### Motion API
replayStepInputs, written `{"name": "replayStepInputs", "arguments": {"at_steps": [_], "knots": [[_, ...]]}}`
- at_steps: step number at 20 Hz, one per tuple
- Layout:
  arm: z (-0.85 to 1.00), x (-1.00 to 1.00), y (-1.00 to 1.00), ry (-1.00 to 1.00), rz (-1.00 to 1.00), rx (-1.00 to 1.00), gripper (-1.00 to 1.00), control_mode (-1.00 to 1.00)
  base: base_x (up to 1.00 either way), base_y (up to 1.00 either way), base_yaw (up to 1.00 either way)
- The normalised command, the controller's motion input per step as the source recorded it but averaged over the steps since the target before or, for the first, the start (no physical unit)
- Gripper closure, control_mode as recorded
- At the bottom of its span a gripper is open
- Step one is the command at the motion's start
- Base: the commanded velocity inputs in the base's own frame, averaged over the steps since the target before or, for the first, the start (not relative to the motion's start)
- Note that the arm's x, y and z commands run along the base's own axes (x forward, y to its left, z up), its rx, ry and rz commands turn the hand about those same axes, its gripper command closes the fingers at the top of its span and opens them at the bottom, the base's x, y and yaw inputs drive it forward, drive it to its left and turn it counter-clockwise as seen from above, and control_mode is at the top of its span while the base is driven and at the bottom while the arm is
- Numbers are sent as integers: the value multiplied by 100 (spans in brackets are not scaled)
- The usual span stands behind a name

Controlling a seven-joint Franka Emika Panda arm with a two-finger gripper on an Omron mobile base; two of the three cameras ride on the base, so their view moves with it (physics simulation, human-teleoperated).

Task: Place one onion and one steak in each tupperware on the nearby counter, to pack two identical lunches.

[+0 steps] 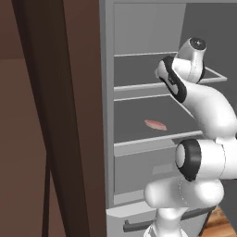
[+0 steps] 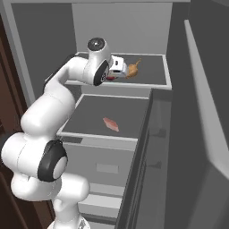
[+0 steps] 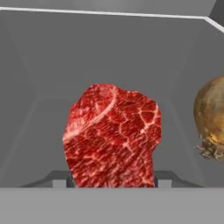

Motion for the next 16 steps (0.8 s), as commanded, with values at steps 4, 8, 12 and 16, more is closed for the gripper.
{"name": "replayStepInputs", "arguments": {"at_steps": [4,8,12,16], "knots": [[15,-98,15,-22,19,-9,100,-100,0,0,0],[25,-82,24,-26,17,-12,100,-100,0,0,0],[37,-56,6,-10,8,-10,100,-100,0,0,0],[26,-53,1,-6,5,-8,100,-100,0,0,0]]}}
